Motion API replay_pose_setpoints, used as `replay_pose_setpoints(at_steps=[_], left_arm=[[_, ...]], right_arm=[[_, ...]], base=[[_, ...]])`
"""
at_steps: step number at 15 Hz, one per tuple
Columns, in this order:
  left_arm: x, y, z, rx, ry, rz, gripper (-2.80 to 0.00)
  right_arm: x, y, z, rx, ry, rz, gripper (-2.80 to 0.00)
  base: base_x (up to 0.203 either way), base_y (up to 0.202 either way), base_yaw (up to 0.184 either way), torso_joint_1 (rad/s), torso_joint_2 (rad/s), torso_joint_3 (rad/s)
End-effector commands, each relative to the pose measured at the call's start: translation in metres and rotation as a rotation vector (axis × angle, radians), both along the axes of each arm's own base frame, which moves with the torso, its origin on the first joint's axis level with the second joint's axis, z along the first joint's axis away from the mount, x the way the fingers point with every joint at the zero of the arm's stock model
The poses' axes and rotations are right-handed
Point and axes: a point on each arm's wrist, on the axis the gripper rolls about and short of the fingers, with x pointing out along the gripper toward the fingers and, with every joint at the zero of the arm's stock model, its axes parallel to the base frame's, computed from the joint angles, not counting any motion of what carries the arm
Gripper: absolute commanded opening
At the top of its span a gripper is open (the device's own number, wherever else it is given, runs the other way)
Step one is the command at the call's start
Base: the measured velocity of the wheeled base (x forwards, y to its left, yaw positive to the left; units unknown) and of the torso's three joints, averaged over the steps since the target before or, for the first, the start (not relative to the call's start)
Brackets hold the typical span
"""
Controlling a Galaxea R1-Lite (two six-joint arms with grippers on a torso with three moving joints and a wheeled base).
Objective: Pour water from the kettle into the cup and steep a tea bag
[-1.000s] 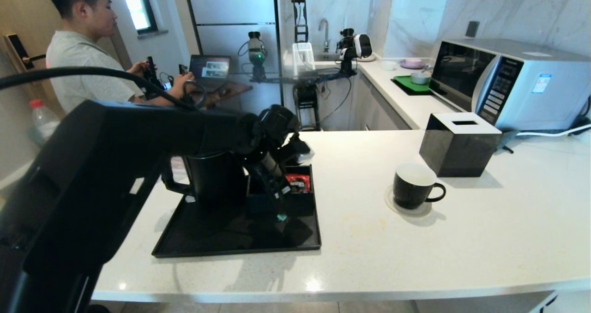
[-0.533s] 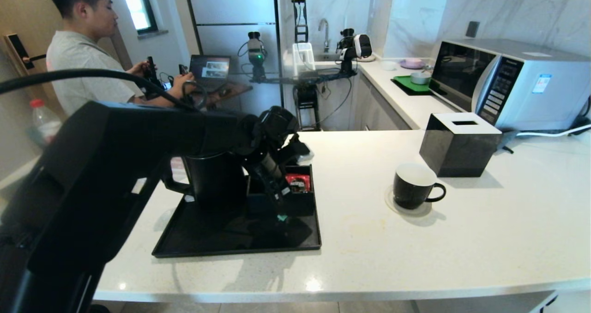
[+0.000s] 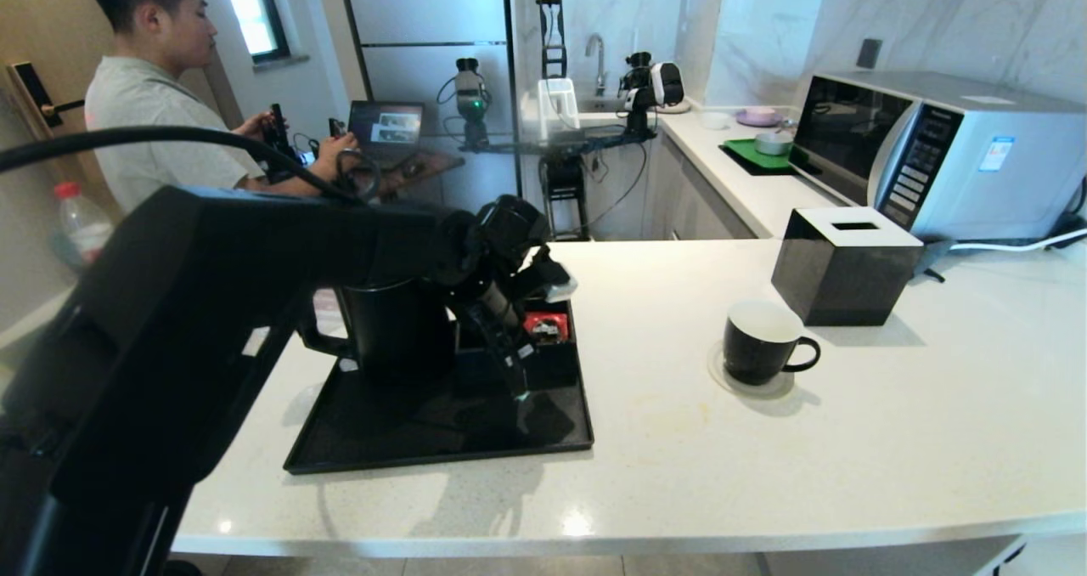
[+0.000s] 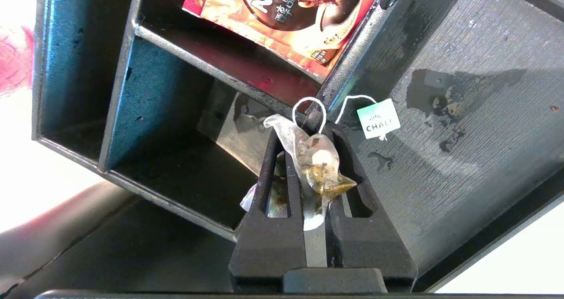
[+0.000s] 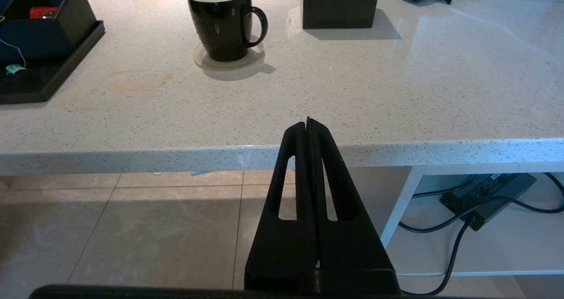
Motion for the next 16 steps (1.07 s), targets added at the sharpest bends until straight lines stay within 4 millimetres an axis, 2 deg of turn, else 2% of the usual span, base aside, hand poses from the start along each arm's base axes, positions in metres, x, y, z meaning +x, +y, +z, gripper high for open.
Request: replay_pose_setpoints(at_steps=[1,6,11,16], left_arm=[[-0.003,0.001,0.007,-0.003,-0.011,-0.004,-2.80],[-0.008,0.004,0.017,-0.009,-0.022,-0.005,-2.80],[-0.022,0.008,0.013,0.010,0.016,-0.013,-2.80],[-0.018,0.004,0.012,-0.063,-0.021,-0.042,-2.80]], right_arm=[[0.000,0.000,0.000,0.000,0.000,0.000,-2.80],[0.000,0.000,0.000,0.000,0.000,0.000,-2.80],[0.000,0.000,0.000,0.000,0.000,0.000,-2.80],[0.000,0.000,0.000,0.000,0.000,0.000,-2.80]], base=[[0.000,0.000,0.000,0.000,0.00,0.000],[0.000,0.000,0.000,0.000,0.00,0.000],[0.000,0.000,0.000,0.000,0.00,0.000],[0.000,0.000,0.000,0.000,0.00,0.000]])
